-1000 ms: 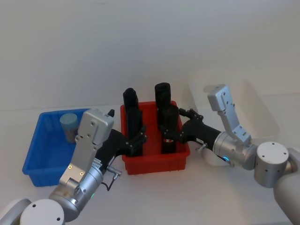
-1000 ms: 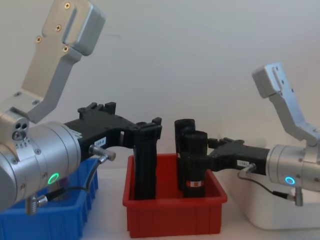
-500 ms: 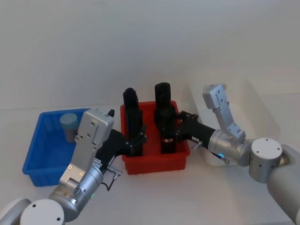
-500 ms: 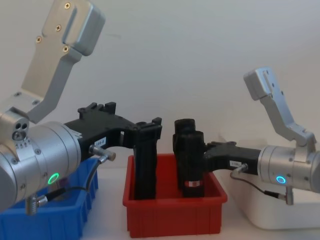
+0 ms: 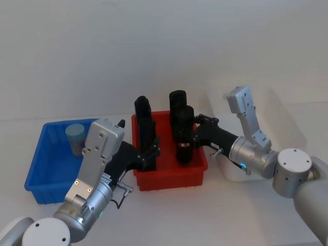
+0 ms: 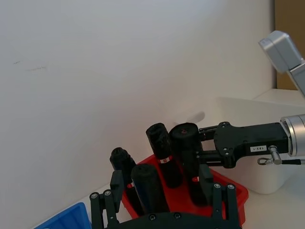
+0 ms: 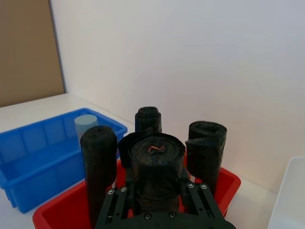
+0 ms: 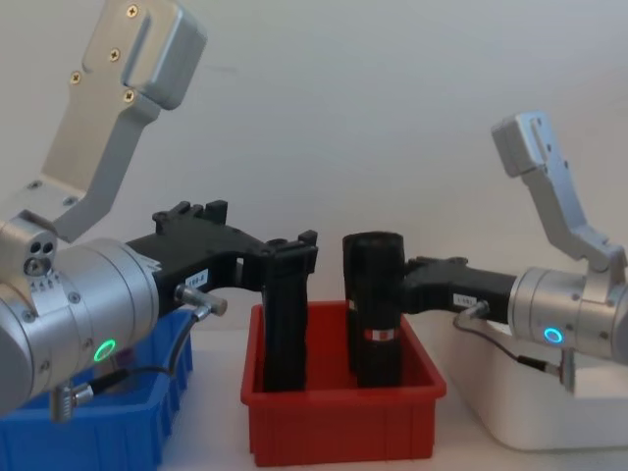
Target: Pick the cotton swabs from the blue box and place them into the white box.
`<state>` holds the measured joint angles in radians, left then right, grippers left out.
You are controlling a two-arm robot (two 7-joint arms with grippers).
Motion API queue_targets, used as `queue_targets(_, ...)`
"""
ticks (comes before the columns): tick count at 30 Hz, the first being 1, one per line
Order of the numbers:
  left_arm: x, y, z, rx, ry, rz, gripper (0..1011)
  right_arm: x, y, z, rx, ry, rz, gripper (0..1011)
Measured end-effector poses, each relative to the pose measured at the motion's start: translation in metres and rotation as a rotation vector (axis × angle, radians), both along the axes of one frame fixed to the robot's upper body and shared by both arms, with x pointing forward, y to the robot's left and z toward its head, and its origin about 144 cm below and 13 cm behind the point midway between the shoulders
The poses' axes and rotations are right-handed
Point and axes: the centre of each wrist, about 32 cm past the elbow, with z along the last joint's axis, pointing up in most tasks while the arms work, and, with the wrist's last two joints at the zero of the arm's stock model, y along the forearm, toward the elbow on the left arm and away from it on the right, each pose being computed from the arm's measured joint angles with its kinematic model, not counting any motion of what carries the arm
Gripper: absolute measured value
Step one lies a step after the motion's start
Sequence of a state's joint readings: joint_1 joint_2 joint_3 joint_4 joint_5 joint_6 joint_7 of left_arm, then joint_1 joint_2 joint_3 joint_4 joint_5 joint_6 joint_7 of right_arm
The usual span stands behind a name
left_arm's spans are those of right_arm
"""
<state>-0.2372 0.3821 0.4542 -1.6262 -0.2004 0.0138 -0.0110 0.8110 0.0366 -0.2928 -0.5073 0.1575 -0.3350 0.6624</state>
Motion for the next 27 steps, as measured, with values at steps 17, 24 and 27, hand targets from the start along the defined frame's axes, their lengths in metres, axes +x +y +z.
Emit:
queue_targets(17,0.0,0.0,0.0,0.0,0.0,0.0,1004,-0.029,-0.005,0.038,0.081,-0.107,-0.114,503)
queue_targets(24,0.0,0.0,0.0,0.0,0.0,0.0,1004,-0.045,-0.011,0.057,0.098,-0.143,-0.21,503)
queue_targets(27,0.0,0.0,0.0,0.0,0.0,0.0,1004,-0.051,-0.014,0.062,0.101,-0.153,-0.25,503)
